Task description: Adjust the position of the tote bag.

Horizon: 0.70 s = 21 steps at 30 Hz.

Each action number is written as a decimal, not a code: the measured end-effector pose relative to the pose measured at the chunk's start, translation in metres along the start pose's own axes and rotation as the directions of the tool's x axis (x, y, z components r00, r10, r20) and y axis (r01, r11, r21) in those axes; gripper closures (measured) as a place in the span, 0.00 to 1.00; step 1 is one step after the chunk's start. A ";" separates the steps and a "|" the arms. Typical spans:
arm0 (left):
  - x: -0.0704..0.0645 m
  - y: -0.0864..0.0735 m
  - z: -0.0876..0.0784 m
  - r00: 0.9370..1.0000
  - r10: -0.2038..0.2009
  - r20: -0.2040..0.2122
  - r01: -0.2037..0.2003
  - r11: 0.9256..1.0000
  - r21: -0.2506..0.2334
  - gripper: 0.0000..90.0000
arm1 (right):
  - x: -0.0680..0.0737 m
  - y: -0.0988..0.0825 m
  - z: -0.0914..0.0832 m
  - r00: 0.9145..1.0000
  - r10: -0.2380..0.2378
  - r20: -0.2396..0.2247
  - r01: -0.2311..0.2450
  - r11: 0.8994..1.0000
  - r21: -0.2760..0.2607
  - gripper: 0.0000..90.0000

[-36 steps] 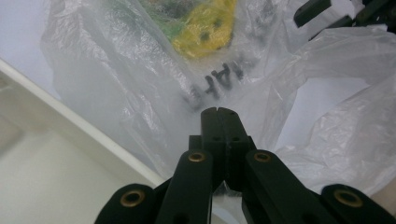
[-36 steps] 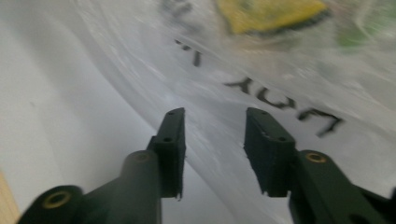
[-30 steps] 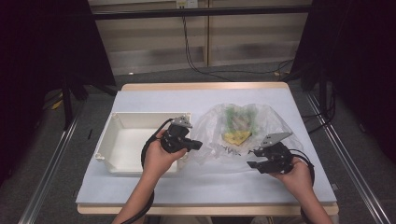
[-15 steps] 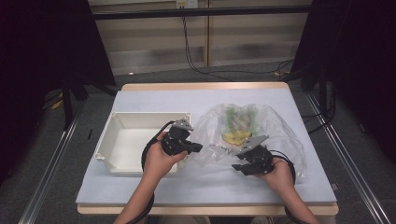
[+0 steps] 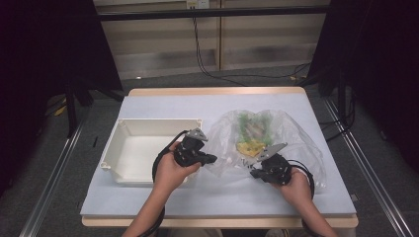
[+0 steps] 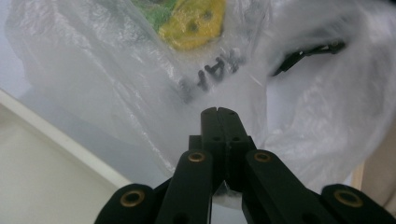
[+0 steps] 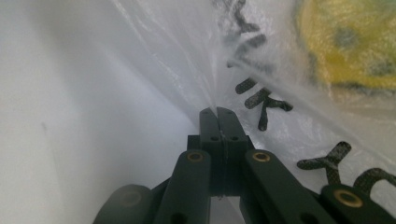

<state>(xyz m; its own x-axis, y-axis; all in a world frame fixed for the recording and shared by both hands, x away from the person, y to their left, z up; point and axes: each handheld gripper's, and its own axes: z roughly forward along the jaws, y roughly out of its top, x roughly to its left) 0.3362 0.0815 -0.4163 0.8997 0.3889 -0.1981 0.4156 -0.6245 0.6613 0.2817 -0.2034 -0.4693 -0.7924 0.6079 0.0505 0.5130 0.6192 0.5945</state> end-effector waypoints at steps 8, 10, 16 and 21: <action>-0.002 0.001 0.004 0.999 -0.019 0.037 0.020 0.999 -0.033 1.00 | -0.003 -0.017 -0.013 0.999 0.015 -0.052 -0.015 1.000 0.003 1.00; 0.000 0.002 0.002 1.000 -0.004 0.031 0.006 0.999 -0.044 0.98 | -0.002 -0.019 -0.015 0.998 0.006 -0.061 -0.005 1.000 0.009 1.00; 0.007 0.009 -0.005 1.000 -0.026 0.009 0.027 0.995 -0.094 0.91 | 0.000 -0.026 -0.022 0.998 -0.006 -0.057 0.008 1.000 0.022 1.00; 0.007 0.020 -0.005 0.999 -0.024 0.029 0.028 0.989 -0.142 0.85 | 0.003 -0.033 -0.028 0.998 0.003 -0.061 -0.001 0.999 0.033 1.00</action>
<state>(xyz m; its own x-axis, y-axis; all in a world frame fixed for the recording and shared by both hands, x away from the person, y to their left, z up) 0.3499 0.0751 -0.4004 0.8929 0.3843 -0.2345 0.4172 -0.5109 0.7516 0.2534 -0.2357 -0.4662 -0.8096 0.5782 0.1012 0.5243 0.6346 0.5677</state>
